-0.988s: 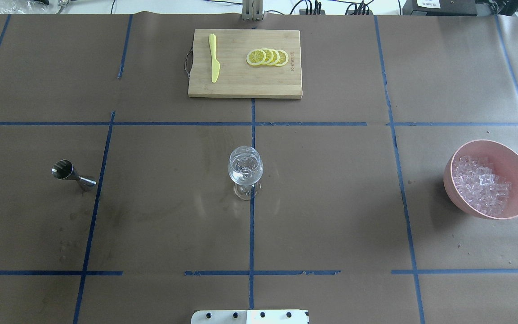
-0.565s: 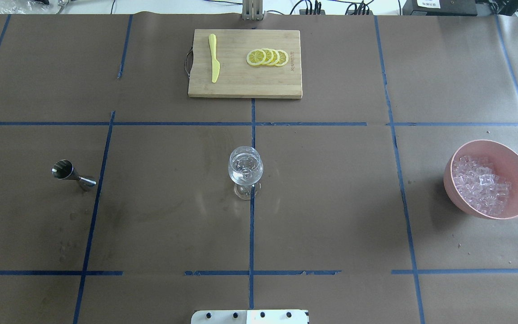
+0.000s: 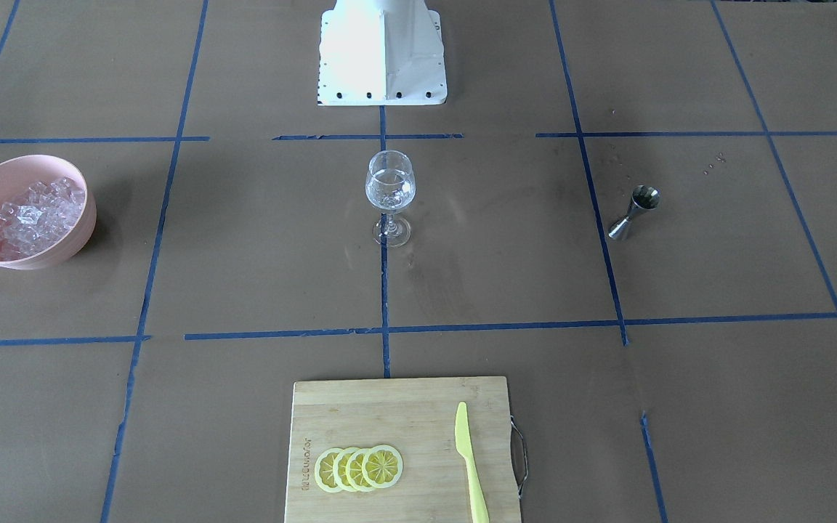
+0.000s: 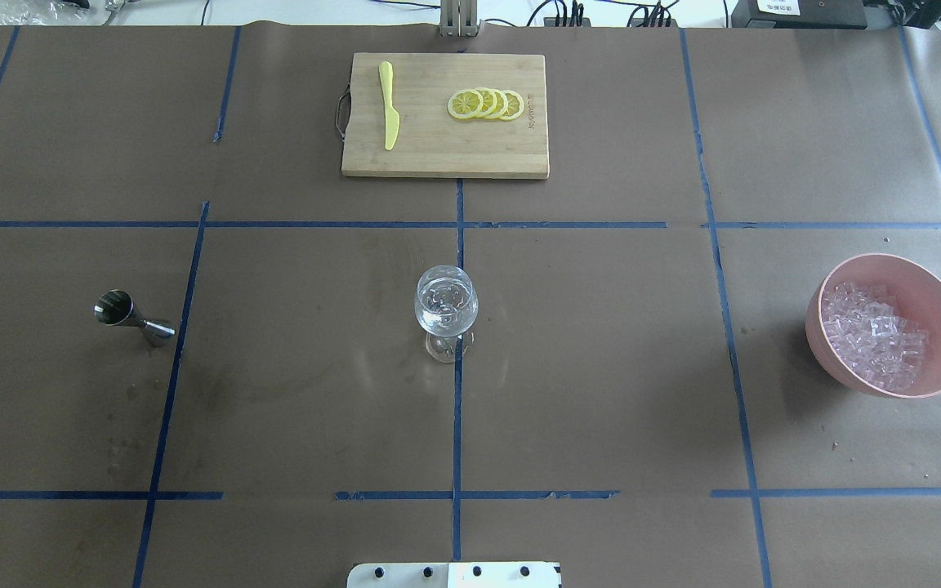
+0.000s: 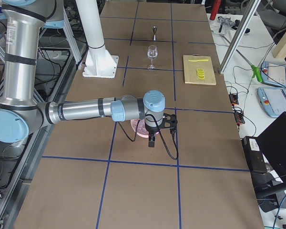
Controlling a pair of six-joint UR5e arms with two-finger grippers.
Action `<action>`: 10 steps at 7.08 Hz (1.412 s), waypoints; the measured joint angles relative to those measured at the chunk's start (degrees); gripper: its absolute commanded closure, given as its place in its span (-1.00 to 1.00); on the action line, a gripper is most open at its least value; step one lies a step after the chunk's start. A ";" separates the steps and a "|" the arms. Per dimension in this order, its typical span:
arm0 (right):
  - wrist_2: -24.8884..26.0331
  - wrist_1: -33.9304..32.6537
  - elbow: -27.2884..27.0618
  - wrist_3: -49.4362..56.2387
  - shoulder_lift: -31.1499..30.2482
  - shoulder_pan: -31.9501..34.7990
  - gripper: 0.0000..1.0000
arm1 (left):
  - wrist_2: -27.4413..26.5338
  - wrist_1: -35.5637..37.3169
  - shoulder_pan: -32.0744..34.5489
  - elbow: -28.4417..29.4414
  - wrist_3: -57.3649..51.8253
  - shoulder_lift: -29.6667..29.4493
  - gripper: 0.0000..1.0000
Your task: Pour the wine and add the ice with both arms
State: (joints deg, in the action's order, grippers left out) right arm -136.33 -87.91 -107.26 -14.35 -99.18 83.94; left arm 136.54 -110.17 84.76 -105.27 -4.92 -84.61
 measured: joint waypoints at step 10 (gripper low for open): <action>-7.58 4.33 0.35 -0.24 0.17 -3.15 -1.00 | -31.44 -70.09 -36.21 9.49 51.47 13.01 -0.98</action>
State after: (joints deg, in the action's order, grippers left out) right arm -143.91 -83.58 -106.91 -14.59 -99.01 80.79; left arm 105.09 -180.26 48.55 -95.78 46.55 -71.60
